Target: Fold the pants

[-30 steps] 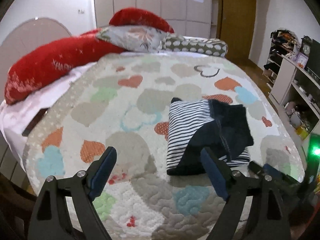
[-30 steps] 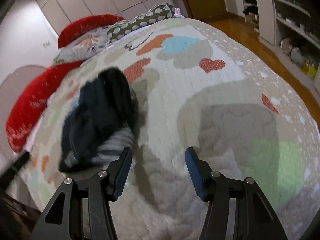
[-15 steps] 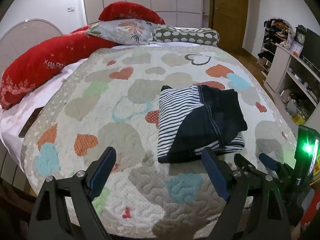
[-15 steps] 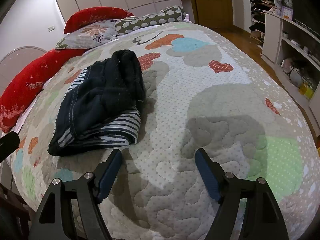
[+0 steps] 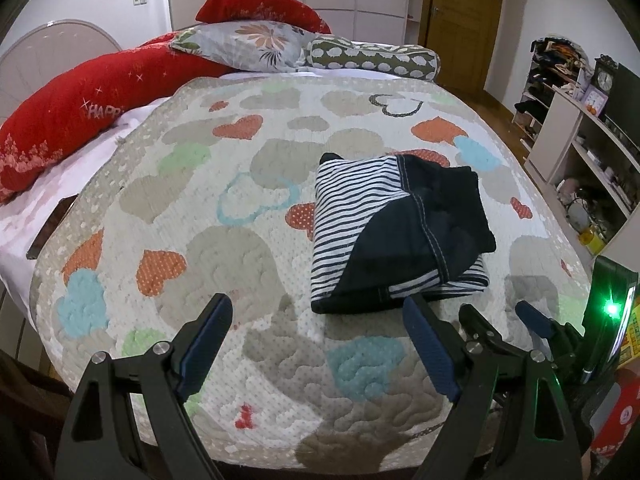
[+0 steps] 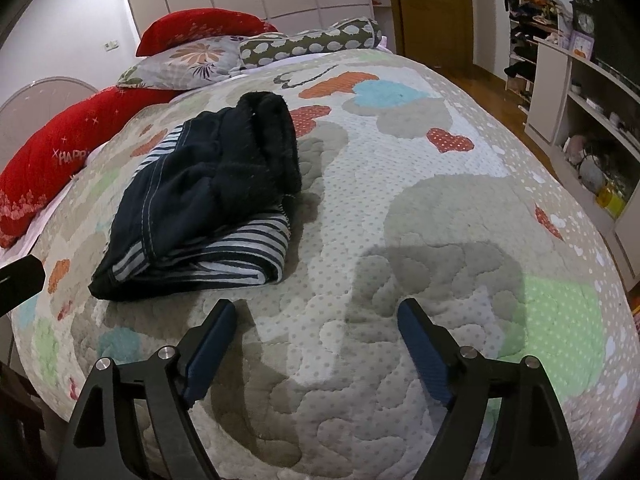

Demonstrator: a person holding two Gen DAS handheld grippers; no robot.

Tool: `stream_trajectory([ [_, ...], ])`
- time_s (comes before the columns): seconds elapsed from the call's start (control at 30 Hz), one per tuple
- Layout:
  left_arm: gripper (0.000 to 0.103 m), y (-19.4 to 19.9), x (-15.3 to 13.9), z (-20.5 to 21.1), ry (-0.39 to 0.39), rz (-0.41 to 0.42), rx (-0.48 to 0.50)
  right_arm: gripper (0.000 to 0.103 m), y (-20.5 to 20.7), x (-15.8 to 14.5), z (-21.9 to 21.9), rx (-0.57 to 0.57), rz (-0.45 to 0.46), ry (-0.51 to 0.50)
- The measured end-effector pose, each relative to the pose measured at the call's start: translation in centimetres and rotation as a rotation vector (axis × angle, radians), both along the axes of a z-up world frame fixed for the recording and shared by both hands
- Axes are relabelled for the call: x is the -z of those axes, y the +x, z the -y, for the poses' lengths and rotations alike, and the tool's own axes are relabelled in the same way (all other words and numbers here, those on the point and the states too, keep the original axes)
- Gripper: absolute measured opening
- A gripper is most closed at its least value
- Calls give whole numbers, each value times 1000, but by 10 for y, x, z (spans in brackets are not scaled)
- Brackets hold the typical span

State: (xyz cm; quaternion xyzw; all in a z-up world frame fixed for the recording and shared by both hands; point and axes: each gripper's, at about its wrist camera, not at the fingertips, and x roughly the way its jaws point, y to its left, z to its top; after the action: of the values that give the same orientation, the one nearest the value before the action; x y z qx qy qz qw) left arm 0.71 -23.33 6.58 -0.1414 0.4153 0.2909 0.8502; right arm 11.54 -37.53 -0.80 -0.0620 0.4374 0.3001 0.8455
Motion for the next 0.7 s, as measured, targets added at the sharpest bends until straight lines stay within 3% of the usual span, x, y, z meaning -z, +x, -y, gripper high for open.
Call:
stream_trajectory([
  [0.47, 86, -1, 8, -4, -28, -14, -4, 89, -5, 2, -3, -16, 27, -13],
  [0.63, 86, -9, 11, -28, -133, 54, -13, 90, -2, -1, 0, -47, 8, -1],
  [0.7, 86, -12, 12, -45, -177, 80, -37, 90, 6, -7, 8, -60, -45, 61],
])
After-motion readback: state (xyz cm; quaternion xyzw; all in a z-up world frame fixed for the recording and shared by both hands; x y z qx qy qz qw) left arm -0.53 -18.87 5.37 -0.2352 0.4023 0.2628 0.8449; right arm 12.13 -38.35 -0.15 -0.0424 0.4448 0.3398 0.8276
